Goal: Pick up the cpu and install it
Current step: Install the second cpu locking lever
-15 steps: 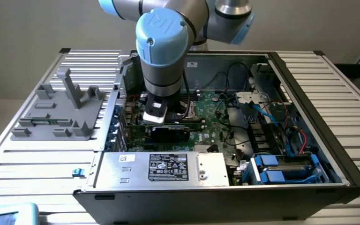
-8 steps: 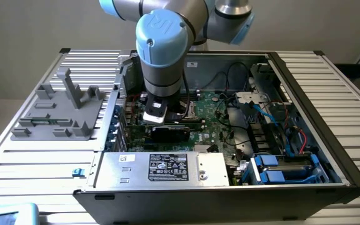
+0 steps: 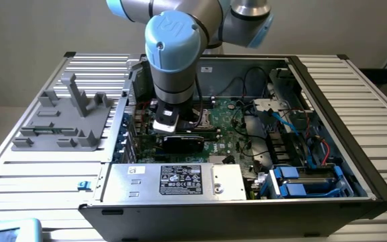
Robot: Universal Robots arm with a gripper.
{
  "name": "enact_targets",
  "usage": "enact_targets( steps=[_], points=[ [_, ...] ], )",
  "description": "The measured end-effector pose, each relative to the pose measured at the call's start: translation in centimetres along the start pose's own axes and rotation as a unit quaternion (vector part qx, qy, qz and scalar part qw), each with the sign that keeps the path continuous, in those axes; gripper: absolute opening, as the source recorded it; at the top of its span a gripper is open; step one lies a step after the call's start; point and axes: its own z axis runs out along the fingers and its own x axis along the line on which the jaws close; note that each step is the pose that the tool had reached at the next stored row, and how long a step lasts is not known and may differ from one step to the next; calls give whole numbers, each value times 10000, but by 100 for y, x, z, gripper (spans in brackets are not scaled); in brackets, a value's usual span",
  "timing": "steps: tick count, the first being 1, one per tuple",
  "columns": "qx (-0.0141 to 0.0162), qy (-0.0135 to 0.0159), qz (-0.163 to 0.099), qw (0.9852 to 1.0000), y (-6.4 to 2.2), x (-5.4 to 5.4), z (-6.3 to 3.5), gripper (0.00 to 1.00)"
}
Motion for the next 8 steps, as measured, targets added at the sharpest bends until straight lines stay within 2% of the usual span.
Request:
enact_targets(
  steps=[8],
  points=[
    [-3,0,0,10000,-3,-4,7,11]
  ],
)
